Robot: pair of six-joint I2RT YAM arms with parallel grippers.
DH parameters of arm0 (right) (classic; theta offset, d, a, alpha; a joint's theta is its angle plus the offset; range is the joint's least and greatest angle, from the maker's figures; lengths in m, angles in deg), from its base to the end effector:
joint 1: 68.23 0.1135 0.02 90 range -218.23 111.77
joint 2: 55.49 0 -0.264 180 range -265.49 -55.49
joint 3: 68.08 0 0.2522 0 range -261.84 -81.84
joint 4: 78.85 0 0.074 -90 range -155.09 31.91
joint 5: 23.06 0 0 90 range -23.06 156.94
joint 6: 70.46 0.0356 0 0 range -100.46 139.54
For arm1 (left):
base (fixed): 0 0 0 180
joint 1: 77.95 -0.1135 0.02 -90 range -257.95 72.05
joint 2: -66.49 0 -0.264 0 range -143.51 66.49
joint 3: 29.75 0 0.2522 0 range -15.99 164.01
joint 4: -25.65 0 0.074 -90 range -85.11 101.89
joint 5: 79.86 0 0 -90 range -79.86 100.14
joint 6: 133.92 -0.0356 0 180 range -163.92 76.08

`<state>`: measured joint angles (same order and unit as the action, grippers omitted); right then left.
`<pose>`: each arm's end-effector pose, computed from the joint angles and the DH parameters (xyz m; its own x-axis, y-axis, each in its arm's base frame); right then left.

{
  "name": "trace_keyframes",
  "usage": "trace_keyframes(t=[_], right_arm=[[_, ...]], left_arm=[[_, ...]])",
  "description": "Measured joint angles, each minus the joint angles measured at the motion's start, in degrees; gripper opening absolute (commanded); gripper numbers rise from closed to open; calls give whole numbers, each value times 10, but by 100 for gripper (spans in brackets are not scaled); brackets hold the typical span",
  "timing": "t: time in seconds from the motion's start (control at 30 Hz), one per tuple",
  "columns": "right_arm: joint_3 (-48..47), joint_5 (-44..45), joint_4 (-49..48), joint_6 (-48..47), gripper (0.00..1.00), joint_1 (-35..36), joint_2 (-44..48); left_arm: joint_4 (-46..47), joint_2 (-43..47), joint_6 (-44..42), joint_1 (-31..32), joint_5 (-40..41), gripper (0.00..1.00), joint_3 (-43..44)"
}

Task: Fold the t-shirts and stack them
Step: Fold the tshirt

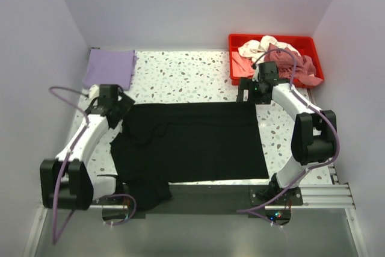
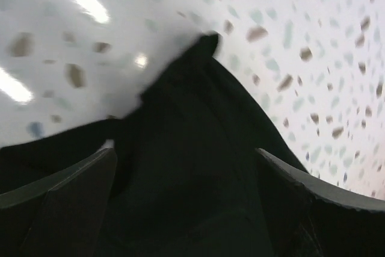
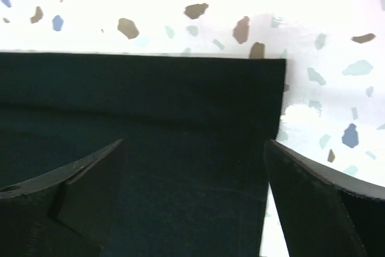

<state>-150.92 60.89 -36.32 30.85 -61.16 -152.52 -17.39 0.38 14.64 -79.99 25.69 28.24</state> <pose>0.3537 0.0476 0.2222 -0.8488 0.0912 -0.5208 -0.0136 0.9809 0.1940 0.2302 0.0177 0.2349 -0.2334 -0.8308 -0.5053 -0.7697 0.4754 -0.4262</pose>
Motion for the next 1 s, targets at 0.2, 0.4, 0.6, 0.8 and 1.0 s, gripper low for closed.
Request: trace_keyframes(t=[0.2, 0.4, 0.6, 0.8, 1.0], right_arm=[[11, -32, -10, 0, 99, 4, 3], [17, -28, -9, 1, 99, 15, -34], [6, 27, 0, 11, 99, 17, -80], [-39, 109, 5, 17, 99, 16, -128], [-101, 126, 12, 22, 99, 11, -171]], left_arm=[[64, -190, -60, 95, -64, 100, 98], [78, -300, -96, 93, -73, 100, 126], [82, -338, -121, 85, -75, 100, 154], [108, -376, -154, 62, -96, 100, 193], [138, -426, -188, 57, -124, 100, 250]])
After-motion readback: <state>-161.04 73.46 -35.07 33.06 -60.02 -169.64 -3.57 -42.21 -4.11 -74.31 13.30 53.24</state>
